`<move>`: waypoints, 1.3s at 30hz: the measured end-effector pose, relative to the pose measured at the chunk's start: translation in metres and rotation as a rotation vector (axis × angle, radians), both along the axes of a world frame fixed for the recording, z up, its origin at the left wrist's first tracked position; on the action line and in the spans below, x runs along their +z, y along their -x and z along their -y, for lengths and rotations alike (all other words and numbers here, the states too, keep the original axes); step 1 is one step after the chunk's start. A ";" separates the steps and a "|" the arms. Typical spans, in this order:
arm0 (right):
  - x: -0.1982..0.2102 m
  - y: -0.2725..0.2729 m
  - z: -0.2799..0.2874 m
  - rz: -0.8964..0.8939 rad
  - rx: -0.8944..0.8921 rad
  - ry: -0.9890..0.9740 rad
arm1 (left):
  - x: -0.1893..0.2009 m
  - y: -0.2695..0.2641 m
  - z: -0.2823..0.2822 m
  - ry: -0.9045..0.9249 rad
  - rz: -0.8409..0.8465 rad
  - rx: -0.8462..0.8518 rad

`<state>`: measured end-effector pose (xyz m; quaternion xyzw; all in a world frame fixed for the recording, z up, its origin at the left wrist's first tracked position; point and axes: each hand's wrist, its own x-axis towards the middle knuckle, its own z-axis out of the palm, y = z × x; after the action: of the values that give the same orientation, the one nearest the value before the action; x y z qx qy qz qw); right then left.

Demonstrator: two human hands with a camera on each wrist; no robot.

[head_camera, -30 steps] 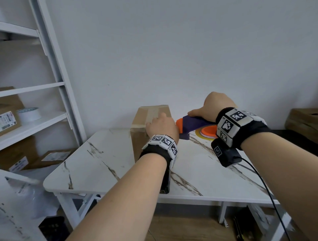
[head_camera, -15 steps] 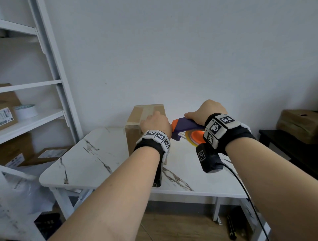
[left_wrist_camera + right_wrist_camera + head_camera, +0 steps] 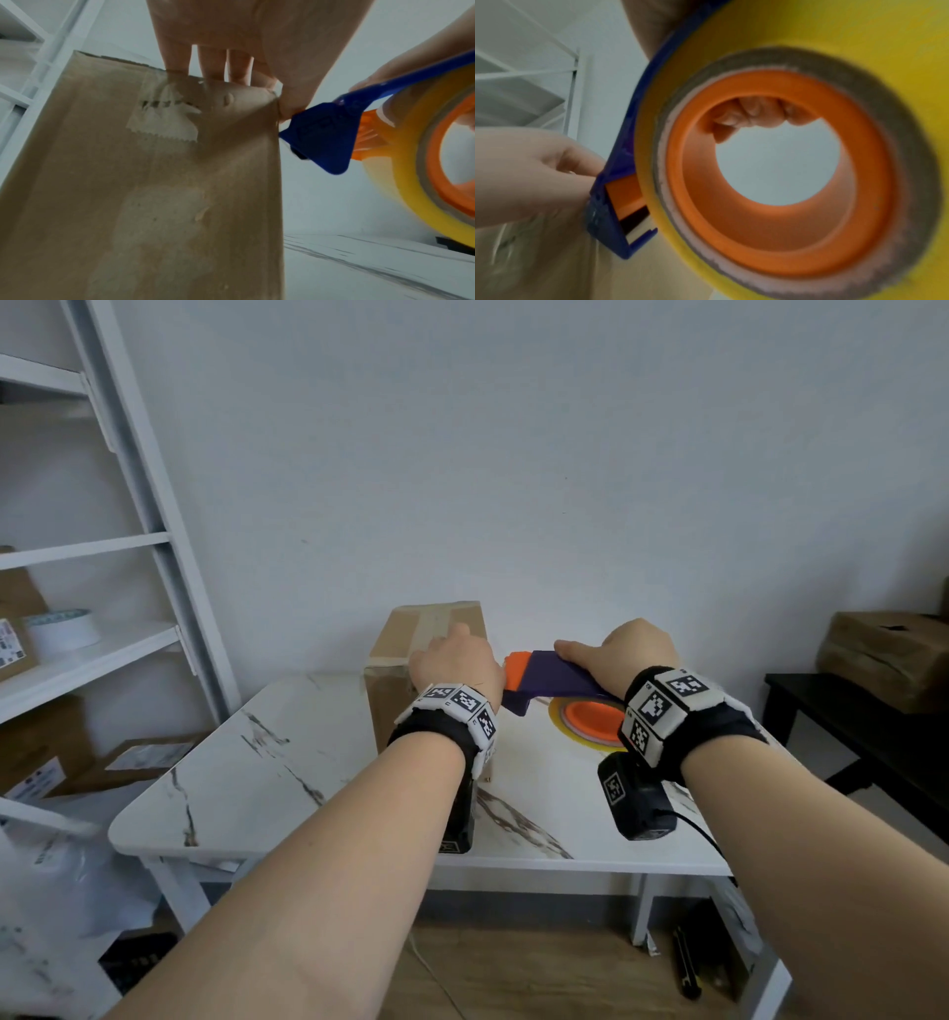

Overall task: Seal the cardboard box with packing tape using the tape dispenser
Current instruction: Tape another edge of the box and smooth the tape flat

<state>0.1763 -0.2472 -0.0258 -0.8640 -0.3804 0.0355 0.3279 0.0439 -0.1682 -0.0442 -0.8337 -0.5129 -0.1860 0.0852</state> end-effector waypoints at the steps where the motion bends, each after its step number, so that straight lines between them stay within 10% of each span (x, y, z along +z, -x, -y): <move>1: -0.001 -0.001 -0.001 -0.018 -0.001 -0.008 | 0.000 0.000 0.000 -0.002 0.002 0.001; 7: -0.016 -0.015 -0.003 -0.252 -0.063 0.011 | 0.000 0.000 -0.002 -0.015 -0.014 0.013; 32: -0.053 0.038 -0.015 0.162 0.222 0.463 | 0.006 0.042 -0.017 0.193 0.055 -0.326; 39: -0.028 0.065 -0.028 0.188 0.311 0.161 | 0.008 0.049 -0.012 0.183 -0.041 -0.409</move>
<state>0.1118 -0.2188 -0.0537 -0.8178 -0.5341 0.0354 0.2115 -0.0047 -0.1566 -0.0366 -0.9283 -0.3461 -0.1348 -0.0199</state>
